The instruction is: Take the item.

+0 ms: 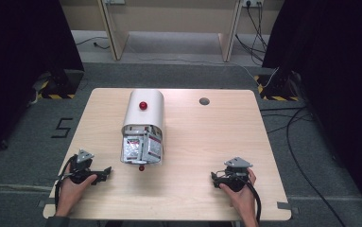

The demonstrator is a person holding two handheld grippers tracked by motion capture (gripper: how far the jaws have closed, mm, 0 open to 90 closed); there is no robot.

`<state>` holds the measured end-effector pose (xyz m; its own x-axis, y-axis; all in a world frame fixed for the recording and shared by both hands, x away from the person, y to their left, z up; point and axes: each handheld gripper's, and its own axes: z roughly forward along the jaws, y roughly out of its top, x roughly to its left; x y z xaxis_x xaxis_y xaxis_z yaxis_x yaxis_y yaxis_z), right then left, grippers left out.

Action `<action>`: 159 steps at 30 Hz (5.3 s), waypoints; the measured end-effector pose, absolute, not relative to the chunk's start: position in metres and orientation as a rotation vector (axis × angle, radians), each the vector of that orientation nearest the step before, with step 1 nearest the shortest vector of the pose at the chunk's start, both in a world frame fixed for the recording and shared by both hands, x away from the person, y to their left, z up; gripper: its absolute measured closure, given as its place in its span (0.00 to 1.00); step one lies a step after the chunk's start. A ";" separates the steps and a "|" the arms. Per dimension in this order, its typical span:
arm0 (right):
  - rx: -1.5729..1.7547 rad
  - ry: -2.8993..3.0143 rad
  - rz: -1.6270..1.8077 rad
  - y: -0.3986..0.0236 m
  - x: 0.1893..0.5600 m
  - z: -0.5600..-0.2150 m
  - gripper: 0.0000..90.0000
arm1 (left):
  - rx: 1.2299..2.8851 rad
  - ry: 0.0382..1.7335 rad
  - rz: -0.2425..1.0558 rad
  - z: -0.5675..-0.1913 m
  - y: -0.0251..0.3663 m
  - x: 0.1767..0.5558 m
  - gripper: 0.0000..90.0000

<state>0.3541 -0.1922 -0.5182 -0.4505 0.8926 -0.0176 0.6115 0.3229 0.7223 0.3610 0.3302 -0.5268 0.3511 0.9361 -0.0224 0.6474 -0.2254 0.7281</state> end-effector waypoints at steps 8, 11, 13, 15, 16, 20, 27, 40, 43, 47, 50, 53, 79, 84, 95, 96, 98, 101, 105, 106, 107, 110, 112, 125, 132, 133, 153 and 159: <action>1.325 2.175 0.935 -0.191 0.352 -0.518 0.20 | 1.965 1.375 0.570 -0.527 0.330 0.361 0.00; 1.314 2.166 0.949 -0.190 0.349 -0.516 0.23 | 1.966 1.375 0.569 -0.527 0.330 0.361 0.00; 1.312 2.157 0.957 -0.188 0.348 -0.514 0.23 | 1.966 1.375 0.569 -0.527 0.330 0.361 0.00; 1.276 2.134 0.999 -0.181 0.343 -0.504 0.24 | 1.966 1.375 0.569 -0.527 0.330 0.361 0.00; 1.276 2.134 0.999 -0.181 0.343 -0.504 0.24 | 1.965 1.375 0.568 -0.527 0.330 0.361 0.00; 1.239 2.109 1.063 -0.169 0.335 -0.488 0.26 | 1.965 1.374 0.568 -0.527 0.330 0.361 0.00; 1.201 2.076 1.149 -0.156 0.323 -0.465 0.28 | 1.965 1.374 0.568 -0.527 0.330 0.361 0.00; 1.079 2.104 1.221 -0.127 0.302 -0.429 0.31 | 1.961 1.375 0.569 -0.527 0.330 0.361 0.00; 1.050 2.116 1.246 -0.118 0.300 -0.421 0.32 | 1.962 1.375 0.569 -0.527 0.330 0.361 0.00; 1.024 2.128 1.271 -0.108 0.299 -0.414 0.32 | 1.964 1.376 0.569 -0.527 0.330 0.360 0.00; 1.004 2.132 1.281 -0.102 0.298 -0.411 0.32 | 1.966 1.375 0.568 -0.527 0.330 0.360 0.00; 0.975 2.144 1.295 -0.094 0.297 -0.406 0.32 | 1.966 1.375 0.568 -0.527 0.330 0.360 0.00; 0.860 2.191 1.315 -0.052 0.304 -0.385 0.38 | 1.969 1.375 0.567 -0.527 0.330 0.360 0.00; 0.853 2.196 1.323 -0.047 0.309 -0.381 0.39 | 1.967 1.375 0.567 -0.527 0.330 0.360 0.00; 0.773 2.224 1.323 -0.028 0.309 -0.371 0.40 | 1.968 1.375 0.567 -0.527 0.330 0.360 0.00; 0.765 2.225 1.321 -0.024 0.310 -0.371 0.40 | 1.968 1.375 0.567 -0.527 0.330 0.360 0.00; 0.755 2.234 1.319 -0.019 0.311 -0.371 0.40 | 1.969 1.375 0.567 -0.527 0.330 0.360 0.00; 0.748 2.249 1.327 -0.015 0.312 -0.373 0.41 | 1.969 1.375 0.567 -0.527 0.330 0.360 0.00; 0.744 2.257 1.309 -0.006 0.316 -0.376 0.41 | 1.968 1.375 0.567 -0.527 0.330 0.360 0.00; 0.739 2.263 1.298 -0.002 0.317 -0.378 0.41 | 1.969 1.375 0.567 -0.527 0.330 0.360 0.00; 0.739 2.263 1.298 -0.002 0.317 -0.378 0.41 | 1.969 1.375 0.567 -0.527 0.330 0.360 0.00; 0.734 2.263 1.281 0.004 0.321 -0.379 0.41 | 1.967 1.375 0.567 -0.527 0.330 0.360 0.00; 0.734 2.263 1.263 0.008 0.324 -0.381 0.42 | 1.969 1.375 0.567 -0.527 0.330 0.360 0.00; 0.755 2.220 1.197 0.004 0.334 -0.384 0.56 | 1.966 1.375 0.568 -0.527 0.330 0.360 0.00; 0.756 2.211 1.187 0.002 0.340 -0.384 0.67 | 1.966 1.374 0.568 -0.527 0.330 0.360 0.00; 0.758 2.213 1.185 0.003 0.341 -0.384 0.69 | 1.966 1.374 0.568 -0.527 0.330 0.360 0.00; 0.701 2.155 1.344 -0.014 0.334 -0.374 0.96 | 1.968 1.375 0.567 -0.527 0.330 0.360 0.00; 0.666 2.149 1.353 -0.020 0.325 -0.364 0.98 | 1.968 1.375 0.567 -0.527 0.330 0.359 0.00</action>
<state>0.3248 -0.0201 -0.3641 -0.7495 0.6424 -0.1599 0.1335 0.3832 0.9140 0.3595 0.3300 -0.5266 0.3526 0.9355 -0.0216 0.6480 -0.2275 0.7269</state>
